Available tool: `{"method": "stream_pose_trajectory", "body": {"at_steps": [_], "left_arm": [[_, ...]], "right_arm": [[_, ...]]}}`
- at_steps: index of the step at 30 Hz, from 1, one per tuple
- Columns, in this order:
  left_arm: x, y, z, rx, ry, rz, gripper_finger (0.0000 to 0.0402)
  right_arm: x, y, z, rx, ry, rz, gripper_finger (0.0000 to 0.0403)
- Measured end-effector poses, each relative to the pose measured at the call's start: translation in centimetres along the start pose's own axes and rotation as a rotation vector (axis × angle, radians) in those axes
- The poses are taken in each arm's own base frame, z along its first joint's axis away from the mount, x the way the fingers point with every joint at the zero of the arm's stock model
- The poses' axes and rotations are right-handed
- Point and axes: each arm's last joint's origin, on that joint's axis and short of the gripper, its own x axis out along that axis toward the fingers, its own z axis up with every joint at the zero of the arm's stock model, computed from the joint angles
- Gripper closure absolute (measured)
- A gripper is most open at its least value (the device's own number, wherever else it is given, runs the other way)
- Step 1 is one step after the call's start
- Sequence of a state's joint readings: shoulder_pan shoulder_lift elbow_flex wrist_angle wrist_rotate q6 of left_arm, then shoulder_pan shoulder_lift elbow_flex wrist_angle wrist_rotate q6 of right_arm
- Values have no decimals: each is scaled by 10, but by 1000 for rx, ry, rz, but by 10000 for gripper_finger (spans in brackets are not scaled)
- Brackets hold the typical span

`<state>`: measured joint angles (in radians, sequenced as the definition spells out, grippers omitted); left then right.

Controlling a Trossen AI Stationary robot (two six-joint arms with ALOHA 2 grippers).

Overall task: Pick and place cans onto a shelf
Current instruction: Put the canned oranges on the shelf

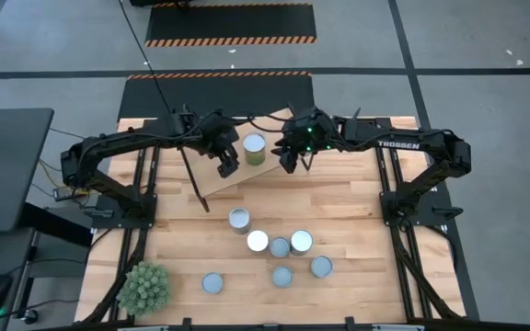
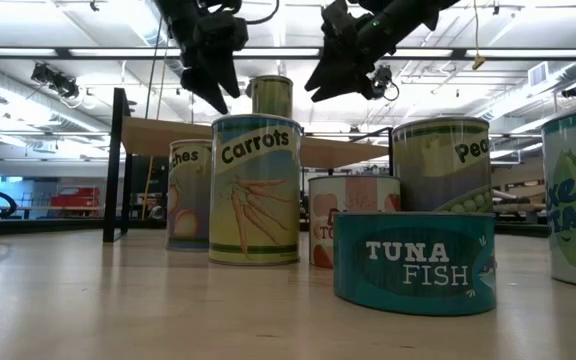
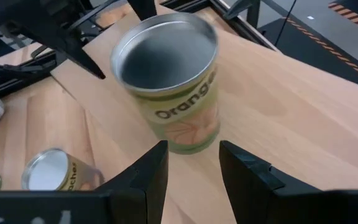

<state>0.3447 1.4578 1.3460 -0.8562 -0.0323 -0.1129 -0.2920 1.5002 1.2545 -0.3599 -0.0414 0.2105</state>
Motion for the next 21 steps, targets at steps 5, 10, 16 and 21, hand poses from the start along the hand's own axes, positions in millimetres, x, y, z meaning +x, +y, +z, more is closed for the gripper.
{"method": "stream_pose_trajectory", "body": {"at_steps": [5,10,16,21], "left_arm": [[0,2,2,-1,-29,47,54],[0,2,6,-9,-64,78,54],[7,5,13,-4,-111,146,54],[18,10,20,-7,-150,194,54]], "right_arm": [[0,0,0,-3,1,2,252],[0,0,0,1,1,1,252],[0,0,0,3,-3,-13,252],[0,-1,1,21,-18,-43,252]]}}
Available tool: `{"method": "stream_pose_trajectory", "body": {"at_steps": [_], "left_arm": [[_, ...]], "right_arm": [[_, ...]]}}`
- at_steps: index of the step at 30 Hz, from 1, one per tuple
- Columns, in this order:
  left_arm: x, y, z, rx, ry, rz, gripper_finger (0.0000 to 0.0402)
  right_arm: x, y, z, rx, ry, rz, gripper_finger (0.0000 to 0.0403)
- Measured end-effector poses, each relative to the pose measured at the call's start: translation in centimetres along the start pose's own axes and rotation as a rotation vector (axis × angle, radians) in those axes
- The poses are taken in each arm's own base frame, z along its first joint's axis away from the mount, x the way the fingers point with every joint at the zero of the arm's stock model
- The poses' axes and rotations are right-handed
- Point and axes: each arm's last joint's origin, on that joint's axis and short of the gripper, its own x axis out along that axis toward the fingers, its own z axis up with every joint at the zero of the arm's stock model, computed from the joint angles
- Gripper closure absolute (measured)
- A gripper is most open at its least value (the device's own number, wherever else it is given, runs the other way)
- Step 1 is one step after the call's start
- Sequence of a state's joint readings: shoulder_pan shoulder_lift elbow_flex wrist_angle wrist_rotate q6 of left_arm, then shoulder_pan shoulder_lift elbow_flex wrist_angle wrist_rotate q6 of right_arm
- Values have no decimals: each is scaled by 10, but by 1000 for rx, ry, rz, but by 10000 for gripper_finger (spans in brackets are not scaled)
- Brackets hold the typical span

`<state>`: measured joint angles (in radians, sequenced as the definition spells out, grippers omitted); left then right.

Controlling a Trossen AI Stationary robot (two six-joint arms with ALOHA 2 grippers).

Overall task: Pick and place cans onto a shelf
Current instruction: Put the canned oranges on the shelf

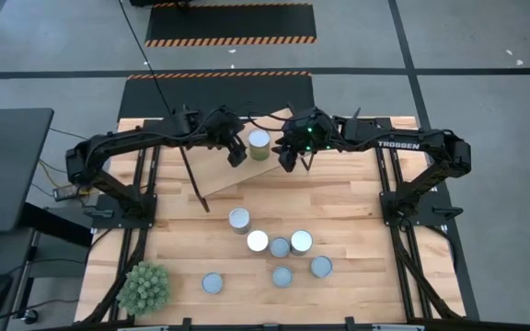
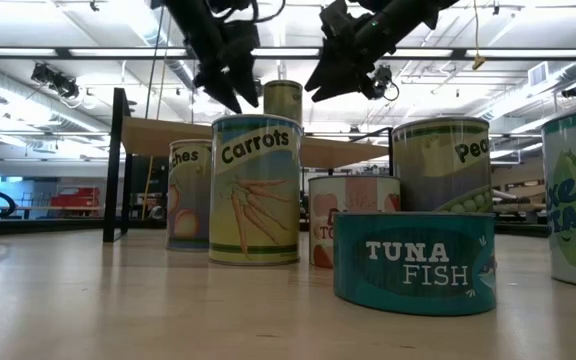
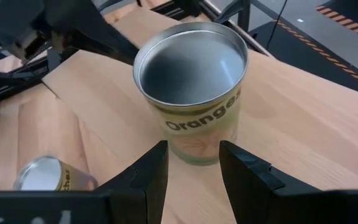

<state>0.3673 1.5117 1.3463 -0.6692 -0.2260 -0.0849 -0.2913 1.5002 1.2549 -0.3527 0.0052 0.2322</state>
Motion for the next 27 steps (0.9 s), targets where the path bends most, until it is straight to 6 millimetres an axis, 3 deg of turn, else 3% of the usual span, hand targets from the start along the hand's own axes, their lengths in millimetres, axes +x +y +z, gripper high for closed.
{"method": "stream_pose_trajectory", "body": {"at_steps": [10,17,22,27], "left_arm": [[24,16,14,-50,-113,50,54],[26,36,20,-49,-149,57,54],[9,51,22,5,-63,-98,54],[6,42,14,69,21,-354,54]], "right_arm": [[0,-2,0,28,-13,-60,252],[0,-7,1,70,-33,-138,252],[-4,-5,-1,81,-4,-116,252],[-6,-2,-6,72,45,-116,252]]}}
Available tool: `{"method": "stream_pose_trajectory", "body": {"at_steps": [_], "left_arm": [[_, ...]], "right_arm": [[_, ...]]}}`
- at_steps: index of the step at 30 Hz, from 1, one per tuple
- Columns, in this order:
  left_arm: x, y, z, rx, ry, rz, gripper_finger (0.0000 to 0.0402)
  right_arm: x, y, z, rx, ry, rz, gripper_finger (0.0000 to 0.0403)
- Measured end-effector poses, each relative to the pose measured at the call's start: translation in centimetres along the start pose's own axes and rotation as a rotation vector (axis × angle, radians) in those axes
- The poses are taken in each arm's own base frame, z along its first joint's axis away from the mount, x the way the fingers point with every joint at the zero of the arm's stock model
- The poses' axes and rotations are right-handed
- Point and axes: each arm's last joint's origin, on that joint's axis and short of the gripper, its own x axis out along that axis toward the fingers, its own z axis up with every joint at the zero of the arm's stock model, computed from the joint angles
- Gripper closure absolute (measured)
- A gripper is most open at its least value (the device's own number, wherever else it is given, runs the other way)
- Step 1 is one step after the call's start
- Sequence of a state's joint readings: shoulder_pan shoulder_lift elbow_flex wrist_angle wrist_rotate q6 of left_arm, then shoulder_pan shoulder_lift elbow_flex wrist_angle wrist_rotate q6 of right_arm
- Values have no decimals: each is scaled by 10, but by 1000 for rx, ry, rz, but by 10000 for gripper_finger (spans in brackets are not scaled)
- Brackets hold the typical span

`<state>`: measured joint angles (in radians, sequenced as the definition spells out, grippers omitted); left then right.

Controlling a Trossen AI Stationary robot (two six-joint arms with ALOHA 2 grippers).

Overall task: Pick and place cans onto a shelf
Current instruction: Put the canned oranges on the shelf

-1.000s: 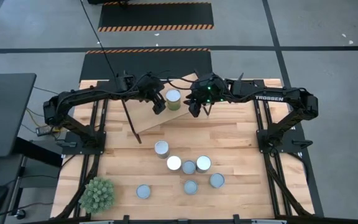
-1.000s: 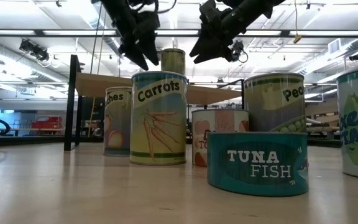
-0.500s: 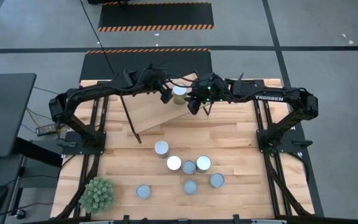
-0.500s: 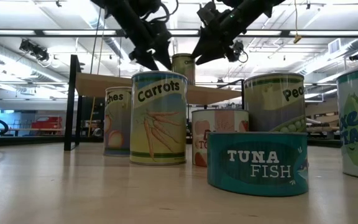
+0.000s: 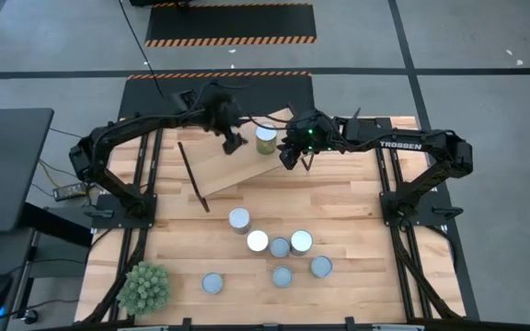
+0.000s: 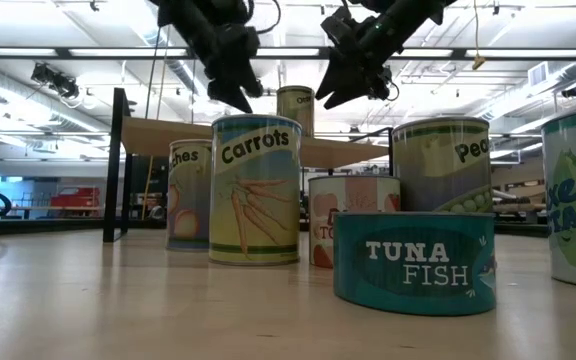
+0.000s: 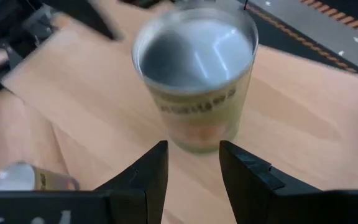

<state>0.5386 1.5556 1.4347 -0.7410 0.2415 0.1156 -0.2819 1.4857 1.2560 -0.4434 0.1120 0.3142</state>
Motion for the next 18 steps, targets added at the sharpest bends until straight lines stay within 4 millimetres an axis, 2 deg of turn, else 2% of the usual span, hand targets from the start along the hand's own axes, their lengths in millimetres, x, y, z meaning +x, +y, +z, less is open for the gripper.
{"method": "stream_pose_trajectory", "body": {"at_steps": [3,6,11,18], "left_arm": [[4,-11,-5,-7,55,-59,57],[7,-24,-1,-31,33,-63,69],[14,-46,6,-35,-23,87,93],[39,-45,8,-97,-24,129,117]], "right_arm": [[0,1,-2,-3,18,-1,252],[0,2,-1,4,4,3,252],[0,1,1,5,-21,-21,252],[1,1,4,2,-56,-22,252]]}}
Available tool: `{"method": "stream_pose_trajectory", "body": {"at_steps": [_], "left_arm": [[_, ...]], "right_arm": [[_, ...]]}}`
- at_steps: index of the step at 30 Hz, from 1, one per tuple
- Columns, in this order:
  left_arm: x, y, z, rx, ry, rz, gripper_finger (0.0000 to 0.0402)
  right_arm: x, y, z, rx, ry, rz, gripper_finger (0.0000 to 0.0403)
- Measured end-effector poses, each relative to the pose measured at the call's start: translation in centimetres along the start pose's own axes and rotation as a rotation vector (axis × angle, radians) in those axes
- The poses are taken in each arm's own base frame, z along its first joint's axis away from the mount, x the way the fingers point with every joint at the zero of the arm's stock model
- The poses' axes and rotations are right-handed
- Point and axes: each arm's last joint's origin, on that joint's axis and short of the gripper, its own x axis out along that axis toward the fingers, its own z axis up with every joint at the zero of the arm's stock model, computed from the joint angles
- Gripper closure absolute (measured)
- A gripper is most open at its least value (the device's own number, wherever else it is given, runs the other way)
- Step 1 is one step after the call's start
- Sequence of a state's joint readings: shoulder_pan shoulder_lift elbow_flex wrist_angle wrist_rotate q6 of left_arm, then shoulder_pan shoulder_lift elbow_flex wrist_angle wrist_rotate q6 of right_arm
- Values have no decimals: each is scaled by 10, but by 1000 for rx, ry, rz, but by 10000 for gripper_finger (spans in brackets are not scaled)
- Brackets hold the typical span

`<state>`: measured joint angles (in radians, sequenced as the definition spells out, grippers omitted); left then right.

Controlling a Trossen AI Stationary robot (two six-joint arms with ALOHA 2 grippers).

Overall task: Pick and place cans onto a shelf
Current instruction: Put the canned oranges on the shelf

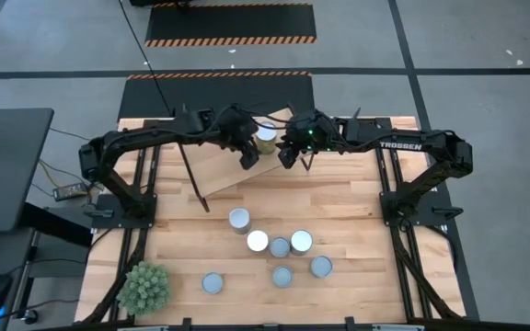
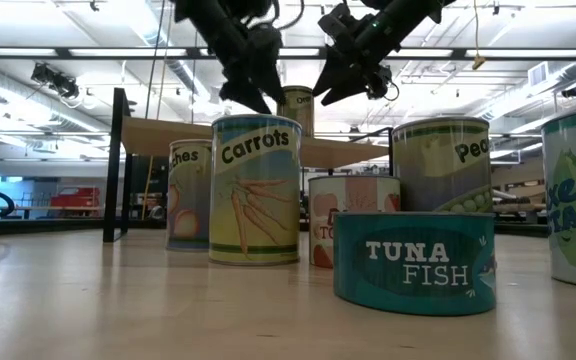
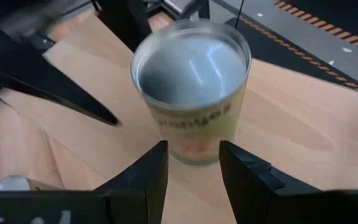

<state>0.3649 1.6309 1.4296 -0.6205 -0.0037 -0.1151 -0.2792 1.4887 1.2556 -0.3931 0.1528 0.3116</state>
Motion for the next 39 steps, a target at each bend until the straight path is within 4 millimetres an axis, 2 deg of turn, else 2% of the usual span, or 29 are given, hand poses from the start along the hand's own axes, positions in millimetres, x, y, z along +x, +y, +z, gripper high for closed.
{"method": "stream_pose_trajectory", "body": {"at_steps": [5,17,23,32,39], "left_arm": [[15,5,3,-14,-24,56,128],[30,14,19,-31,-197,137,147],[37,30,16,-52,-164,191,148],[35,55,22,-76,-214,241,148],[26,58,19,-30,-173,181,148]], "right_arm": [[1,-5,1,-11,2,-16,252],[4,-32,9,8,-13,-84,252],[4,-42,11,25,-17,-93,252],[4,-53,15,46,-30,-119,252],[2,-54,7,49,59,-117,252]]}}
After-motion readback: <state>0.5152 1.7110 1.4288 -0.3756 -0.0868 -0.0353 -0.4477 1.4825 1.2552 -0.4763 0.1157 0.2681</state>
